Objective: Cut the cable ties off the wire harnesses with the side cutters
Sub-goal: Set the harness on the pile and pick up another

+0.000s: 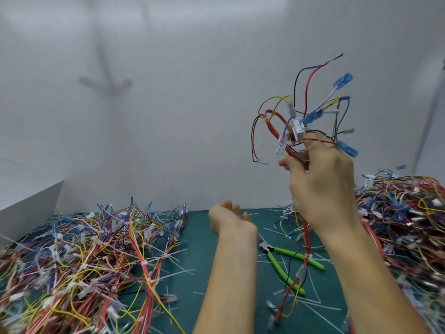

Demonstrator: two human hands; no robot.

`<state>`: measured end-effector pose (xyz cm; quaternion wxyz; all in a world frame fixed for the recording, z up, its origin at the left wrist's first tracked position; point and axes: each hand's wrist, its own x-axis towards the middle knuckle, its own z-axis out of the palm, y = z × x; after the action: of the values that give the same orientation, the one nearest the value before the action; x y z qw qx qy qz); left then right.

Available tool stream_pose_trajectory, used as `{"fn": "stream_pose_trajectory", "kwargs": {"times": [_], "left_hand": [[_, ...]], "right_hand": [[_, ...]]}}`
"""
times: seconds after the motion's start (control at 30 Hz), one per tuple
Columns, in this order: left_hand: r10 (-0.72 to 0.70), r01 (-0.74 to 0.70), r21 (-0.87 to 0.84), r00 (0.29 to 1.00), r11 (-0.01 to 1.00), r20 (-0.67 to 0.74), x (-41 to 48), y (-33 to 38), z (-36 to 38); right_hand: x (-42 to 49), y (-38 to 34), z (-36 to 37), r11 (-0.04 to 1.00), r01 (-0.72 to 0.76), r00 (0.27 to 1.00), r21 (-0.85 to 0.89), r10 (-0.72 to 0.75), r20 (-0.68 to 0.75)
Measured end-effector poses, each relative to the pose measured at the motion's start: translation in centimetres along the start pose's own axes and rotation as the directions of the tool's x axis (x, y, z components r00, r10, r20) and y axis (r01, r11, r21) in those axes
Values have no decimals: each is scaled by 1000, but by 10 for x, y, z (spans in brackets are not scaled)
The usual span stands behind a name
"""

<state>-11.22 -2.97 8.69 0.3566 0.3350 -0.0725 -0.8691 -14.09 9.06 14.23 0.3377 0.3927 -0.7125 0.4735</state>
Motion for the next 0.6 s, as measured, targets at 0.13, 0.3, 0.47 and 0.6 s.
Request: {"fn": "stream_pose_trajectory", "kwargs": {"times": [0.13,0.3,0.47,0.6], "left_hand": [[164,-171,-76,982,982,-90,-1,-16,16],[382,-388,11,901,921,-203,29,-43,-17],[698,-671,329,715,665,48,73,-28,-67],[739,-789,419,592,449,322,97,36,-84]], "right_hand": [[1,1,-6,997,55,996,-60,-59,-74],[4,-1,-15,994,87,981,-58,-96,-166],[4,2,-10,1000,11,997,26,-9,-82],[1,2,0,998,-35,999,53,36,-15]]}}
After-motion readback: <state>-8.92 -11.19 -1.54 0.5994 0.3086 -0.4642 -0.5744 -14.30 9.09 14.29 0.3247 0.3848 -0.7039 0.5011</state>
